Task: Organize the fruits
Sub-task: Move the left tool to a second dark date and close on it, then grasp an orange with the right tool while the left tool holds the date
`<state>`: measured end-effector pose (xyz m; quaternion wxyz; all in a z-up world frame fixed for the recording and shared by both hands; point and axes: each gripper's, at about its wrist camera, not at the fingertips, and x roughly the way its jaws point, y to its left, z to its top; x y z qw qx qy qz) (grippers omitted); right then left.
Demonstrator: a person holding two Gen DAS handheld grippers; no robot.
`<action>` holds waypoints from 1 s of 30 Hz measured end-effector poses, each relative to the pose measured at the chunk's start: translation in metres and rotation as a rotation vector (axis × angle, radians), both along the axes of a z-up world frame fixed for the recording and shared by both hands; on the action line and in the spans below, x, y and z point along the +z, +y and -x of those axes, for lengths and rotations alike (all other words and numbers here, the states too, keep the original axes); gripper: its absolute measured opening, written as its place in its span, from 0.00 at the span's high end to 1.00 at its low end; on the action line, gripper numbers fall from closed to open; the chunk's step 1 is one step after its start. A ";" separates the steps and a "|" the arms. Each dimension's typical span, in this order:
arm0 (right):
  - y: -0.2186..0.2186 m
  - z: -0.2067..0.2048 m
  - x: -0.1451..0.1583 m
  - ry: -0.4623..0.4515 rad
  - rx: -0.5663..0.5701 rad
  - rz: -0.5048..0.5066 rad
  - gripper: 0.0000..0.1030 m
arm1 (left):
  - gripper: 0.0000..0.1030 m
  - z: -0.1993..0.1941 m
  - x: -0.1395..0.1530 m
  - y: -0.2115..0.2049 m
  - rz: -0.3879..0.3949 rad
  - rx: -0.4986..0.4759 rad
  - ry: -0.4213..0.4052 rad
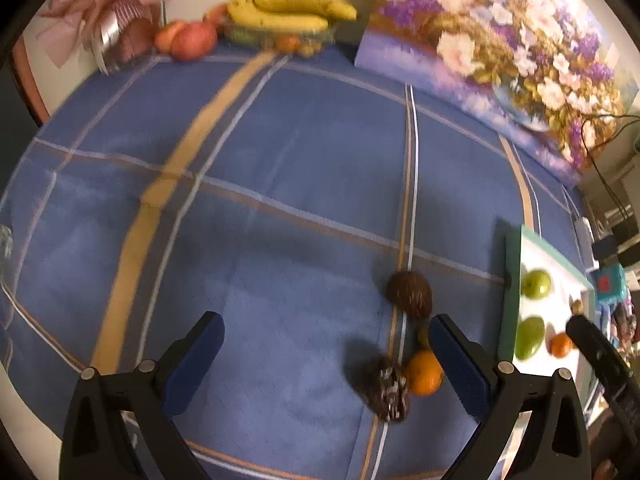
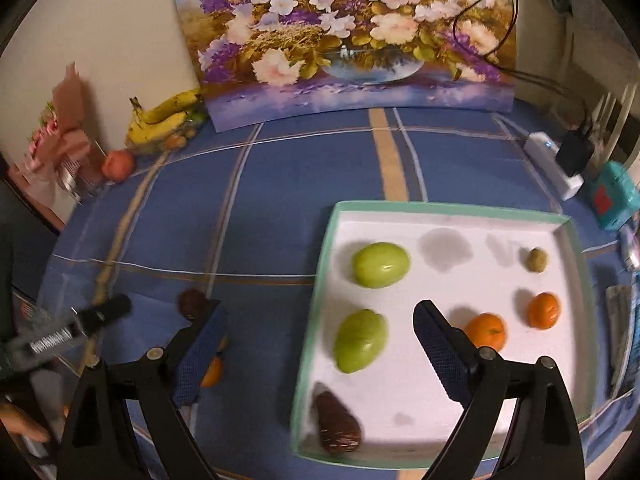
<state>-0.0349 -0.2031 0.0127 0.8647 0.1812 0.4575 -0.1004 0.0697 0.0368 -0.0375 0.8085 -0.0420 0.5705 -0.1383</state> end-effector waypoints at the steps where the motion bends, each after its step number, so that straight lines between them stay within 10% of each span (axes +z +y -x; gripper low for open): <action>1: 0.001 -0.001 -0.002 -0.001 -0.001 -0.010 0.09 | 0.00 0.001 -0.003 0.000 0.015 -0.003 0.023; 20: 0.007 0.003 -0.013 0.015 0.040 -0.043 0.16 | 0.64 0.018 -0.033 -0.025 0.131 -0.072 0.208; 30: 0.024 -0.006 -0.019 0.035 0.091 -0.048 0.17 | 0.73 0.014 -0.020 -0.006 0.093 0.013 0.118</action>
